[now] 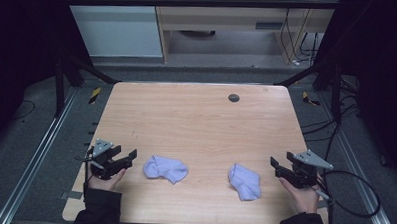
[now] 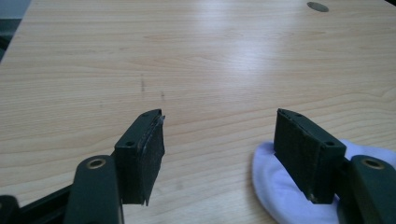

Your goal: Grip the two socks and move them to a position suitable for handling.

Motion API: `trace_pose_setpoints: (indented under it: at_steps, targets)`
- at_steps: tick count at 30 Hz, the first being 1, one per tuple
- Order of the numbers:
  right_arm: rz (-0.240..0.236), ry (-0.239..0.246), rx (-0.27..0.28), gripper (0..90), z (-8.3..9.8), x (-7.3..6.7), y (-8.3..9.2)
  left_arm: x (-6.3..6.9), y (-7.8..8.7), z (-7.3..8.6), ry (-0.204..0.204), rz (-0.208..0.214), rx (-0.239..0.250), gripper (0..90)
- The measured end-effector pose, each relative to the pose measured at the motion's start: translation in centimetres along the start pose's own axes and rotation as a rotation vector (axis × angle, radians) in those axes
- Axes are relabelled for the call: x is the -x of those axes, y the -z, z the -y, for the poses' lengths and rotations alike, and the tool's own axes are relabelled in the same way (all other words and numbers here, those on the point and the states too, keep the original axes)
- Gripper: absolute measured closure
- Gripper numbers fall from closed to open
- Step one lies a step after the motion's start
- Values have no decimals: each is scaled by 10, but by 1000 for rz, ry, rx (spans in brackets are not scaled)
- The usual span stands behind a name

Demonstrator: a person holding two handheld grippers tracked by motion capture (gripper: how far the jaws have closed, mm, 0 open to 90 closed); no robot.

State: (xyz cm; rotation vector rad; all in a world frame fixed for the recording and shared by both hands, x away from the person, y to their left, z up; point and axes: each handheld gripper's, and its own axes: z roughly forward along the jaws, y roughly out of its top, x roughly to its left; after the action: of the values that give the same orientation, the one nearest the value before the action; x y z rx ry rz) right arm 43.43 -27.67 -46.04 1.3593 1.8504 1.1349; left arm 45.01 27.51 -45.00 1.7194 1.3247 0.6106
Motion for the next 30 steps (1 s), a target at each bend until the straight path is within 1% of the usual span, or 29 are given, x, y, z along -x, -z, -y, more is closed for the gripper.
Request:
trace_pose_setpoints:
  at_steps: [2,4,5,6,7,9,10,11,14,18,20,23,24,25,26,27,30]
  targets:
    - [-14,7,2,380,-2,-4,1,9,0,0,-6,12,-2,339]
    - [-26,26,-2,405,-3,-7,1,18,-1,0,-21,26,-2,345]
    - [-37,26,-3,413,-4,-9,2,23,-2,0,-32,28,-3,344]
    - [-39,39,-3,418,-5,-10,2,27,-3,0,-41,32,-2,344]
    - [-42,37,-5,429,-6,-12,3,31,-4,0,-47,39,-8,344]
    - [-55,51,-12,433,-8,-14,3,39,-6,0,-59,46,-9,345]
    - [-59,64,-20,436,-8,-16,3,39,-6,0,-59,46,-9,347]
    - [-61,68,-28,439,-9,-17,4,46,-7,-1,-69,51,-9,347]
    - [-82,73,-31,445,-11,-20,6,55,-9,-4,-71,73,-6,353]
    - [-98,93,-38,448,-15,-24,8,65,-13,-9,-98,87,-4,361]
    - [-111,94,-40,453,-16,-27,9,71,-16,-11,-107,94,-7,367]
    - [-121,125,-35,458,-17,-31,11,82,-20,-13,-122,109,-10,373]
    - [-121,125,-35,458,-17,-31,11,82,-20,-13,-122,109,-10,376]
    - [-126,125,-37,459,-18,-32,12,87,-22,-15,-127,117,-9,376]
    - [-141,128,-35,459,-18,-33,14,91,-23,-16,-130,125,-10,384]
    - [-148,128,-38,459,-18,-34,15,97,-26,-18,-135,138,-8,385]
    - [-160,136,-49,459,-18,-36,17,105,-29,-20,-143,147,-8,385]
